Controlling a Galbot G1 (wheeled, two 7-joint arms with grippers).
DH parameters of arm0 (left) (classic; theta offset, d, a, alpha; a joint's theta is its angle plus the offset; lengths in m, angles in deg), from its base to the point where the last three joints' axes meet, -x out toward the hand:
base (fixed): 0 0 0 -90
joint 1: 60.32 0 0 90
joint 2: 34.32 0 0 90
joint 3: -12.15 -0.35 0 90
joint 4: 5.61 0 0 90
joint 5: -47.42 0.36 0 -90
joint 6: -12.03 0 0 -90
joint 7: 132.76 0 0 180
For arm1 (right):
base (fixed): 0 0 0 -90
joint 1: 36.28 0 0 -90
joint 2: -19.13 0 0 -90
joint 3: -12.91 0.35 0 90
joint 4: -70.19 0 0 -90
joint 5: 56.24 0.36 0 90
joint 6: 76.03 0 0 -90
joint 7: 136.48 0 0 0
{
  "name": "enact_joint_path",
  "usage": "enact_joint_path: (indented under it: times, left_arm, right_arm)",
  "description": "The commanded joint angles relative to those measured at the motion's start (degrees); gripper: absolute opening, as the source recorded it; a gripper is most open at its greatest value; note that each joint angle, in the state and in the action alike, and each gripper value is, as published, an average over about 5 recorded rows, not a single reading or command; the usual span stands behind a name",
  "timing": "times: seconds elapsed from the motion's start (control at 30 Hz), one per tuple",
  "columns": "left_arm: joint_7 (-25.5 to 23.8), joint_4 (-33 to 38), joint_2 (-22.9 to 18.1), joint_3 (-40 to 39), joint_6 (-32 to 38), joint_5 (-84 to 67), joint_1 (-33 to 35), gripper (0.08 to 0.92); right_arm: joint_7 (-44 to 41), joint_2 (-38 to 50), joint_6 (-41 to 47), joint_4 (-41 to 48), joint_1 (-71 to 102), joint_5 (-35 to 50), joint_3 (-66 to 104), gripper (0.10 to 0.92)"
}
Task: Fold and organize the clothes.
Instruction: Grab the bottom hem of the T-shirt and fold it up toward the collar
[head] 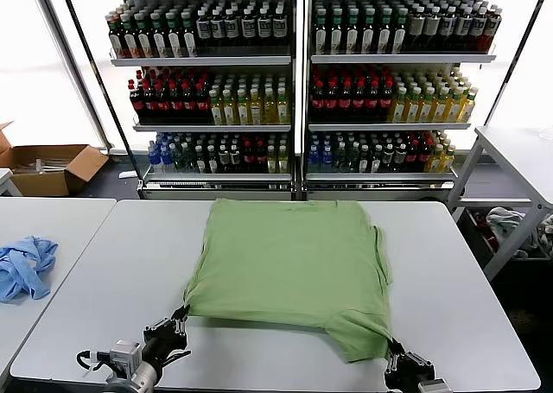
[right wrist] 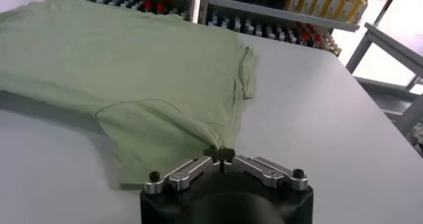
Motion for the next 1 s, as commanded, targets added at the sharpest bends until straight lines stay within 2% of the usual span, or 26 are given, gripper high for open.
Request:
enact_joint_path:
  times: [0.03, 0.23, 0.57, 0.8, 1.0]
  left_arm:
    - [4.1, 4.8, 0.3, 0.1, 1.5, 2.6, 2.8, 0.083]
    - [4.3, 2.6, -1.9, -1.6, 1.6, 2.3, -4.3, 0.083]
    - [4.6, -2.1, -5.1, -6.0, -3.0, 1.6, -16.7, 0.083]
    - [5.4, -7.3, -7.0, -9.6, -4.4, 3.4, -22.9, 0.083]
    - [5.6, -11.0, -8.1, -11.8, -4.8, 4.7, -26.4, 0.083]
  right_arm:
    - [-0.3, 1.3, 0.6, -2.9, 0.1, -2.1, 2.2, 0.107]
    - [-1.3, 1.4, 0.7, 0.6, -8.6, -2.6, 1.7, 0.107]
    - [-7.6, 3.6, 1.7, 8.2, -22.3, -2.7, -1.4, 0.107]
    - [-11.5, 5.2, 1.0, 15.0, -32.6, -2.9, -3.4, 0.107]
    - [-13.8, 4.9, -1.5, 20.1, -37.5, -6.2, -7.3, 0.107]
